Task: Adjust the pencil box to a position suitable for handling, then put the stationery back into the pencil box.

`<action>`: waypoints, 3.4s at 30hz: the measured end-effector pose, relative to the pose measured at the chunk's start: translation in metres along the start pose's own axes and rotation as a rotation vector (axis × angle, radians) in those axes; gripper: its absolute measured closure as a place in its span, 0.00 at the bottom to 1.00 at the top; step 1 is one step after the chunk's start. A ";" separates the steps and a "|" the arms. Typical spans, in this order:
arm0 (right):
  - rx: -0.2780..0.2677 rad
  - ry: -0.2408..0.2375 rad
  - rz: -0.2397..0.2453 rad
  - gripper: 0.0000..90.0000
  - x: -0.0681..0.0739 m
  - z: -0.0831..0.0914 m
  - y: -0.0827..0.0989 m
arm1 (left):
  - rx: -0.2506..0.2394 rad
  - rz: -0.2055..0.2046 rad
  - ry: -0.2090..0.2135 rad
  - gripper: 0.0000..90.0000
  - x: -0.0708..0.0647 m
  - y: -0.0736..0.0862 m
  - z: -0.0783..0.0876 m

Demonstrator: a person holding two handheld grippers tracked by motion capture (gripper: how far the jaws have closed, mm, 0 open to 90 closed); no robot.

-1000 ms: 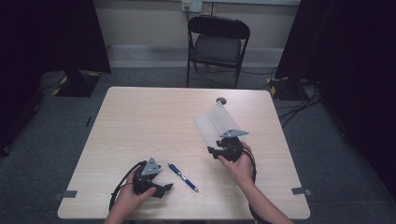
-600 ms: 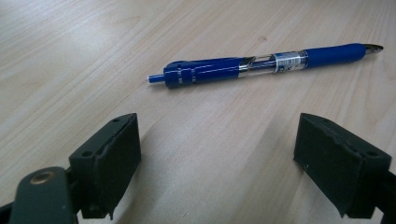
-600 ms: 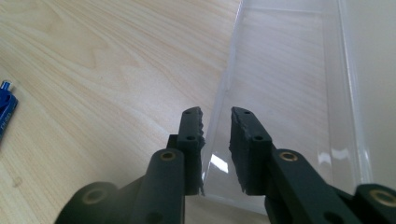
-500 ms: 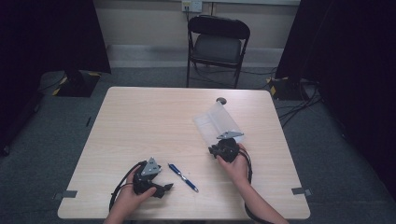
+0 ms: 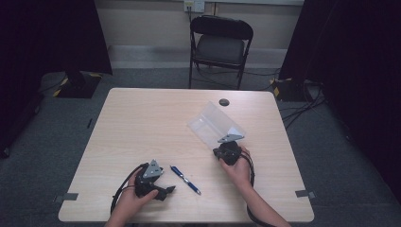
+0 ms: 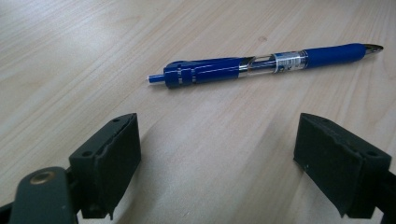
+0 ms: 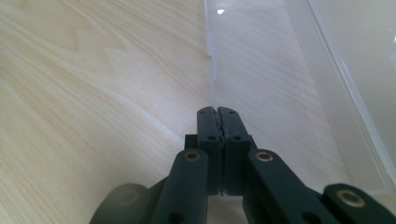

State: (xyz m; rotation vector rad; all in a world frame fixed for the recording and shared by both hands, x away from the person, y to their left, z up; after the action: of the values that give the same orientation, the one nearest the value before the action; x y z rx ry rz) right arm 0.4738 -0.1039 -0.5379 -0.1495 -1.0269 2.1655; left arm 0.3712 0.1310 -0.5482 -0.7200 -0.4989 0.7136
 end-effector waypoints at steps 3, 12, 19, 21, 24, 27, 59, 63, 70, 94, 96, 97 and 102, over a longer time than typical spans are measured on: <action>0.004 0.019 0.030 1.00 0.000 0.002 -0.001 | -0.002 0.007 0.000 0.16 0.000 0.000 0.000; -0.014 0.001 0.066 1.00 0.005 0.016 0.001 | 0.000 0.002 0.001 0.16 0.000 0.000 0.000; -0.048 -0.051 0.097 1.00 0.022 0.030 0.003 | -0.002 0.007 0.000 0.16 0.000 0.000 0.000; -0.051 -0.066 0.104 1.00 0.028 0.032 0.006 | 0.000 0.003 0.000 0.16 0.000 0.000 0.000; -0.063 -0.084 0.120 1.00 0.037 0.033 0.010 | 0.000 0.000 0.000 0.16 0.000 0.000 0.000; -0.062 -0.114 0.124 1.00 0.047 0.031 0.017 | 0.000 0.001 0.000 0.16 0.000 0.000 0.000; -0.019 -0.169 0.052 0.98 0.044 0.029 0.034 | 0.000 0.003 0.000 0.16 0.000 0.000 0.000; -0.013 -0.174 0.047 0.97 0.043 0.028 0.035 | -0.001 -0.005 -0.002 0.16 0.000 0.000 0.000; -0.008 -0.175 0.038 0.96 0.043 0.027 0.036 | -0.001 0.001 0.000 0.16 0.000 0.000 0.000; -0.055 -0.172 0.048 0.51 0.050 0.034 0.032 | -0.001 0.002 0.000 0.16 0.000 0.000 0.000; -0.050 -0.177 0.065 0.46 0.053 0.034 0.031 | -0.001 -0.002 -0.001 0.16 0.000 0.000 0.000; -0.044 -0.180 0.072 0.43 0.055 0.034 0.031 | 0.000 0.002 0.000 0.16 0.000 0.000 0.000; -0.040 -0.202 0.105 0.35 0.064 0.033 0.029 | 0.000 -0.006 -0.002 0.16 0.000 0.000 0.000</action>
State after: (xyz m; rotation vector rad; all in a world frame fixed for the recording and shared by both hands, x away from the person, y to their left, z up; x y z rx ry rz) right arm 0.3983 -0.0951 -0.5241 -0.0029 -1.1997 2.2916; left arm 0.3715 0.1313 -0.5481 -0.7179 -0.5025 0.7081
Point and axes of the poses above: each handheld gripper's, and its own axes: z roughly backward along the jaws, y roughly out of its underside, x roughly to its left, the point moved 7 cm from there along -z, roughly forward along the jaws, and after that the axes turned 15 degrees about -y, right-handed, at the moved point
